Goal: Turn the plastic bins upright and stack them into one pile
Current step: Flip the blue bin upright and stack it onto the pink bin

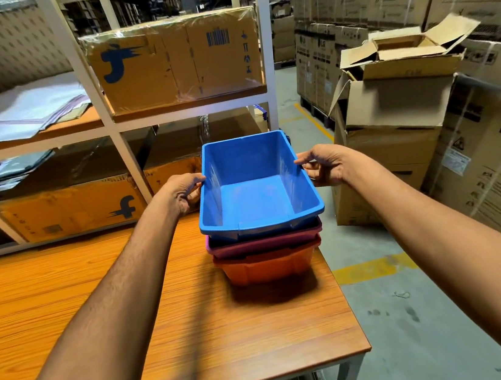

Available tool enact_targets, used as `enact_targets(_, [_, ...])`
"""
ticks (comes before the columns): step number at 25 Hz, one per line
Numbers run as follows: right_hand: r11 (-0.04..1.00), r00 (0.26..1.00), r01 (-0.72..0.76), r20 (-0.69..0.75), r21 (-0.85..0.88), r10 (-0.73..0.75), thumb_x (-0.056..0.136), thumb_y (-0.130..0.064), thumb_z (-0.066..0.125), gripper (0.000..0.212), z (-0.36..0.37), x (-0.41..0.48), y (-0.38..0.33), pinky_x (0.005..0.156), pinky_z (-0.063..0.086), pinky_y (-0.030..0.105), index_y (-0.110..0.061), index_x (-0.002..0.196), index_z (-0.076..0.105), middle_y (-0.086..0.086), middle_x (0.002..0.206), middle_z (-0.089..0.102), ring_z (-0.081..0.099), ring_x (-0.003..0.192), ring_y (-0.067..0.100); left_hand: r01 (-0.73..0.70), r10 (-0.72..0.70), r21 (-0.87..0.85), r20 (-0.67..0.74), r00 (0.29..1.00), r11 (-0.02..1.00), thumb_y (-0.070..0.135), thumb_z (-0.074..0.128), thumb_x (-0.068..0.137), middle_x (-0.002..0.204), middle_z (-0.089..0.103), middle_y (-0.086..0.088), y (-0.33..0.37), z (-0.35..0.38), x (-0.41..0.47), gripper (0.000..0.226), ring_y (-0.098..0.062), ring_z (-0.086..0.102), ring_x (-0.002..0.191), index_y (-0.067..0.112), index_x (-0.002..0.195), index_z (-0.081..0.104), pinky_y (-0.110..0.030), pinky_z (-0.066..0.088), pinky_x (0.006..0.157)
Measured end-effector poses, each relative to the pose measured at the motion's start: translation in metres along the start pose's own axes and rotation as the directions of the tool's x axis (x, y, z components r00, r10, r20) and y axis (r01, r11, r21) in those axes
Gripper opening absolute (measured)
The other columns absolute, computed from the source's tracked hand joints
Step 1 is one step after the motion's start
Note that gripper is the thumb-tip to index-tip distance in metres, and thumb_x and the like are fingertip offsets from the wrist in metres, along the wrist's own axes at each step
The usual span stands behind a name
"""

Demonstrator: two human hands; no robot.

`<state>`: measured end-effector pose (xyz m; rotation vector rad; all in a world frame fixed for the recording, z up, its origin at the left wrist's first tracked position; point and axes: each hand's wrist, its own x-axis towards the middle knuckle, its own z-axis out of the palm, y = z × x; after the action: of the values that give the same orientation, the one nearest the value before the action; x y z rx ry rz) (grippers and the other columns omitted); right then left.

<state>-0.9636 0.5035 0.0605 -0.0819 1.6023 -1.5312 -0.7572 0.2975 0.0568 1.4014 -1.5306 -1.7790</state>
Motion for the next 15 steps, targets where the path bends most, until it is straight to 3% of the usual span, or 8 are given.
enact_targets(2, [0.999, 0.999, 0.033, -0.008, -0.042, -0.033, 0.093, 0.0, 0.061, 0.031, 0.001, 0.001, 0.002, 0.104, 0.053, 0.035, -0.012, 0.121, 0.068, 0.008, 0.112, 0.073, 0.069, 0.106, 0.017, -0.032, 0.032, -0.005, -0.008, 0.999, 0.999, 0.01, 0.07, 0.094, 0.144, 0.058, -0.006, -0.002, 0.0, -0.006, 0.025, -0.021, 0.058, 0.13, 0.012, 0.119, 0.069, -0.036, 0.055, 0.102])
enact_targets(5, [0.984, 0.99, 0.125, -0.051, -0.127, -0.132, 0.092, 0.003, 0.06, 0.029, 0.005, -0.009, 0.006, 0.096, 0.053, 0.033, -0.015, 0.113, 0.067, 0.006, 0.129, 0.065, 0.062, 0.117, 0.018, -0.081, 0.08, -0.067, -0.016, 0.997, 0.994, 0.006, 0.066, 0.096, 0.138, 0.062, -0.003, -0.005, -0.003, -0.019, 0.029, -0.02, 0.059, 0.128, 0.015, 0.124, 0.069, -0.028, 0.058, 0.085])
enact_targets(7, [0.953, 0.964, 0.225, -0.094, -0.2, -0.248, 0.093, 0.005, 0.06, 0.037, 0.005, -0.023, 0.01, 0.083, 0.052, 0.033, -0.014, 0.124, 0.064, 0.008, 0.128, 0.063, 0.059, 0.116, 0.019, -0.154, 0.149, -0.102, -0.057, 0.987, 0.983, 0.005, 0.065, 0.096, 0.134, 0.064, -0.002, -0.01, -0.007, -0.031, 0.032, -0.02, 0.06, 0.124, 0.017, 0.124, 0.069, -0.027, 0.057, 0.08])
enact_targets(9, [0.893, 0.908, 0.359, -0.117, -0.273, -0.401, 0.092, 0.005, 0.061, 0.042, 0.004, -0.04, 0.018, 0.083, 0.05, 0.032, -0.015, 0.13, 0.062, 0.006, 0.127, 0.062, 0.059, 0.119, 0.019, -0.291, 0.282, -0.071, -0.109, 0.953, 0.954, 0.008, 0.068, 0.095, 0.128, 0.066, 0.0, -0.019, -0.012, -0.048, 0.033, -0.016, 0.061, 0.121, 0.021, 0.125, 0.069, -0.027, 0.054, 0.083])
enact_targets(13, [0.746, 0.778, 0.57, -0.066, -0.346, -0.625, 0.094, 0.0, 0.065, 0.038, 0.006, -0.076, 0.043, 0.064, 0.049, 0.013, -0.017, 0.128, 0.065, -0.001, 0.112, 0.064, 0.063, 0.106, 0.012, -0.529, 0.519, 0.004, -0.198, 0.831, 0.849, 0.014, 0.069, 0.095, 0.113, 0.064, 0.016, -0.051, -0.019, -0.097, 0.033, -0.001, 0.06, 0.11, 0.028, 0.125, 0.067, -0.019, 0.051, 0.081])
enact_targets(15, [0.653, 0.712, 0.639, -0.008, -0.405, -0.702, 0.093, -0.005, 0.069, 0.035, 0.007, -0.092, 0.06, 0.069, 0.055, 0.014, -0.018, 0.126, 0.066, -0.002, 0.109, 0.066, 0.064, 0.102, 0.009, -0.587, 0.579, 0.03, -0.211, 0.787, 0.809, 0.014, 0.068, 0.096, 0.113, 0.065, 0.017, -0.069, -0.018, -0.122, 0.032, 0.003, 0.061, 0.108, 0.028, 0.124, 0.066, -0.013, 0.052, 0.081])
